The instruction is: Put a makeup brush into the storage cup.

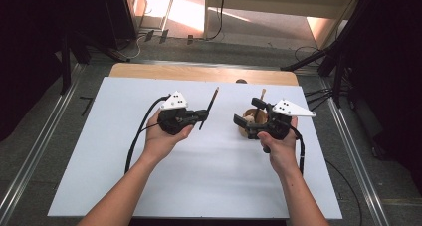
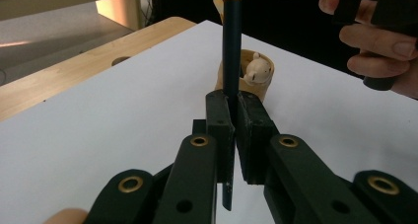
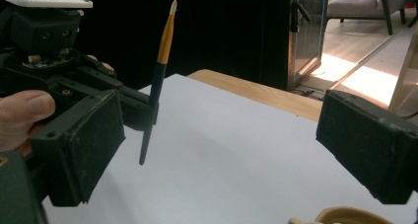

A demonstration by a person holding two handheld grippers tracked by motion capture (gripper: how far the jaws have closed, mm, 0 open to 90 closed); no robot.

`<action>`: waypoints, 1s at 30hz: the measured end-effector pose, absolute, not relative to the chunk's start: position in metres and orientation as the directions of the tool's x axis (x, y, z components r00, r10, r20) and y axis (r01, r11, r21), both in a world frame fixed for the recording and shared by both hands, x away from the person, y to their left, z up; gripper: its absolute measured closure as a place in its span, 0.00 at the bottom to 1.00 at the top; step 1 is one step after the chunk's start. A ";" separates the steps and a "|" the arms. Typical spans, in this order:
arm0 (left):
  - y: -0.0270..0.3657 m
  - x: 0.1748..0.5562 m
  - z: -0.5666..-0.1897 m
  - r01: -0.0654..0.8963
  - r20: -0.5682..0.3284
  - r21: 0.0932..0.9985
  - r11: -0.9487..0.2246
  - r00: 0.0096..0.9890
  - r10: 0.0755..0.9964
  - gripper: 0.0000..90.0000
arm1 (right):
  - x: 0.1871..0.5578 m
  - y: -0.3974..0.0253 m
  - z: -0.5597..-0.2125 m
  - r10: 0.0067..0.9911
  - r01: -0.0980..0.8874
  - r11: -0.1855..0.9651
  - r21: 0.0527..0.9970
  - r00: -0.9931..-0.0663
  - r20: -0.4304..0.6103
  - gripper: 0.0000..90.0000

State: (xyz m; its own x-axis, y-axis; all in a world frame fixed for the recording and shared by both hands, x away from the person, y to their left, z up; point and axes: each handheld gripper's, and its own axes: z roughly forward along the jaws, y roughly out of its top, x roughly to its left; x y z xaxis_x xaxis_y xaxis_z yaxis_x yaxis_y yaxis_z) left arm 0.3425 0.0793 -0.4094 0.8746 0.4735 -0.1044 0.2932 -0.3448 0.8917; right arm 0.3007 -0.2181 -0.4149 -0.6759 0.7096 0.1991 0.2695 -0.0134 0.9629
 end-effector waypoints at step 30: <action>0.053 0.331 -0.418 0.277 -0.129 0.918 -0.283 0.885 0.448 0.96 | 0.303 -0.208 -0.409 0.693 0.277 -0.030 0.960 -0.687 0.220 0.33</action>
